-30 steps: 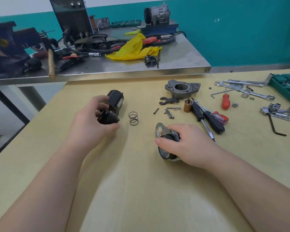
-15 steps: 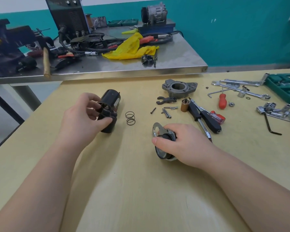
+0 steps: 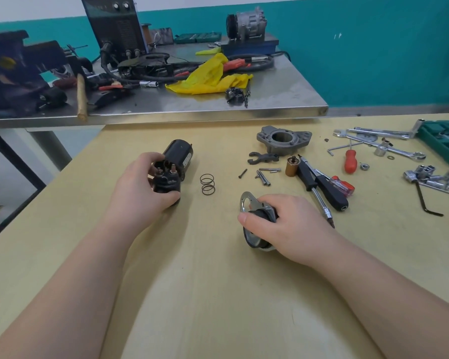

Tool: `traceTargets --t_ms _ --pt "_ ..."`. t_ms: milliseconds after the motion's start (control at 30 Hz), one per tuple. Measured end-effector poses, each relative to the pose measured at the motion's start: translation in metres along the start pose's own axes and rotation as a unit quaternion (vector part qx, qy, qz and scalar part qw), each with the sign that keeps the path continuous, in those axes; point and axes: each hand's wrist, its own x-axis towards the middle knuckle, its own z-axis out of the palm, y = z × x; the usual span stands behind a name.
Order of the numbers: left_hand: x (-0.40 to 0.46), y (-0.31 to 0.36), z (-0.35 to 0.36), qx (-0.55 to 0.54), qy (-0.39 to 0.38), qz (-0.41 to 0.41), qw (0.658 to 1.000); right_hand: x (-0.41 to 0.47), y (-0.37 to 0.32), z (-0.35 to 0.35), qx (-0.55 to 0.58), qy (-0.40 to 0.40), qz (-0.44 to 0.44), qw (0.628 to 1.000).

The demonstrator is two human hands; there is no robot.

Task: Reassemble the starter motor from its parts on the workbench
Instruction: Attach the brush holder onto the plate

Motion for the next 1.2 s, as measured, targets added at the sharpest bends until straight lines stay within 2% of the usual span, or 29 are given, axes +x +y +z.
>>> traceTargets --t_ms 200,267,333,400,467,533,633,733,933,1000,1067,1100,1167,1200 --pt "-0.003 0.002 0.000 0.062 -0.020 -0.015 0.998 0.000 -0.002 0.002 -0.035 0.043 -0.026 0.998" --pt "-0.006 0.007 0.000 0.061 -0.002 -0.013 0.998 0.002 0.001 -0.003 0.005 0.077 -0.025 0.997" --pt "-0.011 0.016 0.003 0.068 0.064 0.064 0.994 0.010 0.005 -0.012 0.056 0.137 -0.010 0.989" --pt "-0.019 0.031 0.014 0.078 0.124 0.213 0.966 0.023 0.011 -0.021 0.072 0.195 0.013 0.978" --pt "-0.025 0.043 0.033 0.081 0.121 0.298 0.943 0.039 0.015 -0.028 0.055 0.223 0.036 0.973" --pt "-0.026 0.050 0.052 0.081 0.062 0.259 0.960 0.056 0.019 -0.036 -0.008 0.226 0.045 0.973" --pt "-0.019 0.046 0.065 0.085 -0.017 0.175 0.981 0.080 0.025 -0.049 -0.164 0.193 0.050 0.966" --pt "-0.012 0.039 0.067 0.100 -0.036 0.159 0.981 0.094 0.033 -0.054 -0.269 0.124 0.078 0.952" --pt "-0.010 0.037 0.061 0.084 -0.056 0.146 0.984 0.097 0.042 -0.049 -0.311 0.122 0.080 0.939" --pt "-0.012 0.039 0.057 0.030 -0.034 0.112 0.993 0.092 0.041 -0.050 -0.275 0.136 0.078 0.949" --pt "-0.017 0.041 0.050 -0.097 -0.023 0.044 0.994 0.082 0.035 -0.051 -0.179 0.163 0.068 0.968" --pt "-0.022 0.043 0.046 -0.199 -0.040 0.000 0.979 0.075 0.029 -0.051 -0.109 0.183 0.057 0.975" --pt "-0.033 0.050 0.039 -0.402 -0.084 -0.072 0.909 0.055 0.012 -0.048 0.044 0.223 0.022 0.974" --pt "-0.038 0.053 0.039 -0.471 -0.093 -0.088 0.873 0.044 0.002 -0.043 0.109 0.236 -0.001 0.966"
